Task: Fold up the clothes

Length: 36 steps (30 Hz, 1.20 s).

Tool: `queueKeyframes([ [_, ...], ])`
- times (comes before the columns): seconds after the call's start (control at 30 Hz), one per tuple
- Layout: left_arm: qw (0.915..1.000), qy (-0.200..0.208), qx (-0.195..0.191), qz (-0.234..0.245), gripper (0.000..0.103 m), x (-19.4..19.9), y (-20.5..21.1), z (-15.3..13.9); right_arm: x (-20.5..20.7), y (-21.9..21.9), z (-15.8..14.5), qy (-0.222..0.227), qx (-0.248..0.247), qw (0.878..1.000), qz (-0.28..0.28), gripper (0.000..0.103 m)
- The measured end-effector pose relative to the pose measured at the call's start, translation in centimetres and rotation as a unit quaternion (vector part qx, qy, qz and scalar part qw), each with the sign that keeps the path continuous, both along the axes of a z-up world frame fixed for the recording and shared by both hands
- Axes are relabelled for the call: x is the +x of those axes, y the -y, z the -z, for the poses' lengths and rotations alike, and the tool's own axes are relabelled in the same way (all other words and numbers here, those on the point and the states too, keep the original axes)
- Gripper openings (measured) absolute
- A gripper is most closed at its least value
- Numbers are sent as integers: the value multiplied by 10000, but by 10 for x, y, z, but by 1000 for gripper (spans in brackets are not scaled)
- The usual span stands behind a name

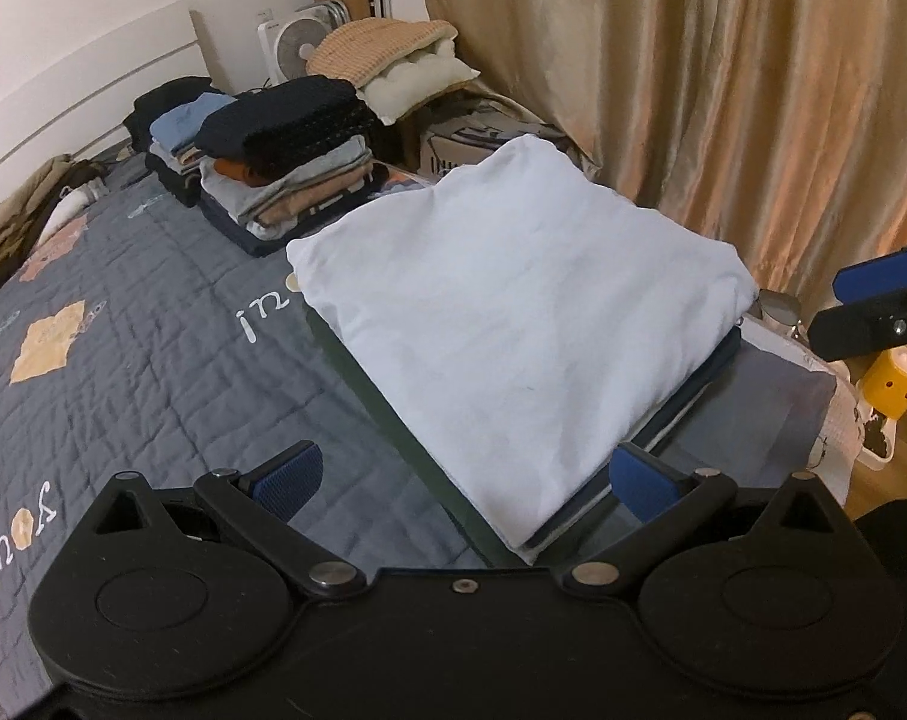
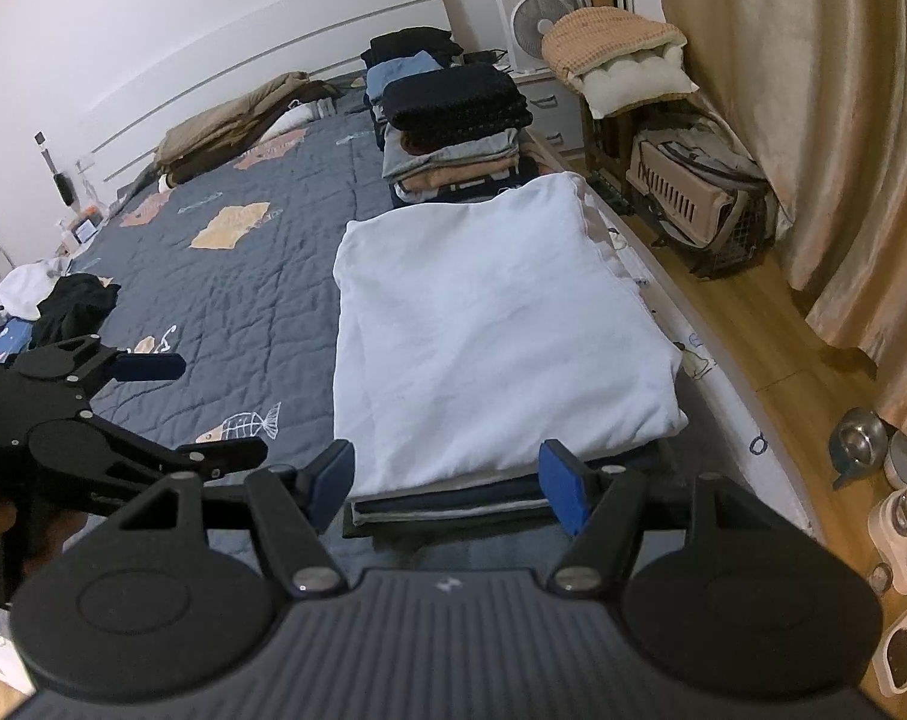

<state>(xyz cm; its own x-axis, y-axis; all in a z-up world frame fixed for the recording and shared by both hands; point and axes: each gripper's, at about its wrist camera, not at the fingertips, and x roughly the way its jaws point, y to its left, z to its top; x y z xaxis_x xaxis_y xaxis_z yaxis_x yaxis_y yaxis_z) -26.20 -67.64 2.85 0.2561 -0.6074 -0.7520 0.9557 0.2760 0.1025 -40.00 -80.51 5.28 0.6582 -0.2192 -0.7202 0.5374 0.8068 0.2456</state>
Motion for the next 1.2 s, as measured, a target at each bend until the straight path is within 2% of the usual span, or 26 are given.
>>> queueKeyframes([
  [0.57, 9994, -199, 75, 277, 103, 28, 27, 17, 30, 5, -7, -251, -181, 9994, 171, 67],
  [0.83, 9992, -127, 188, 325, 103, 32, 24, 21, 39, -3, -1, -491, -114, 9986, 164, 67],
  [0.93, 9990, -79, 239, 366, 103, 32, 20, 20, 40, -9, -2, -579, -236, 9979, 176, 67],
  [1.2, 9990, -49, 230, 390, 103, 35, 11, 15, 44, -21, -10, -553, -336, 9979, 102, 67],
])
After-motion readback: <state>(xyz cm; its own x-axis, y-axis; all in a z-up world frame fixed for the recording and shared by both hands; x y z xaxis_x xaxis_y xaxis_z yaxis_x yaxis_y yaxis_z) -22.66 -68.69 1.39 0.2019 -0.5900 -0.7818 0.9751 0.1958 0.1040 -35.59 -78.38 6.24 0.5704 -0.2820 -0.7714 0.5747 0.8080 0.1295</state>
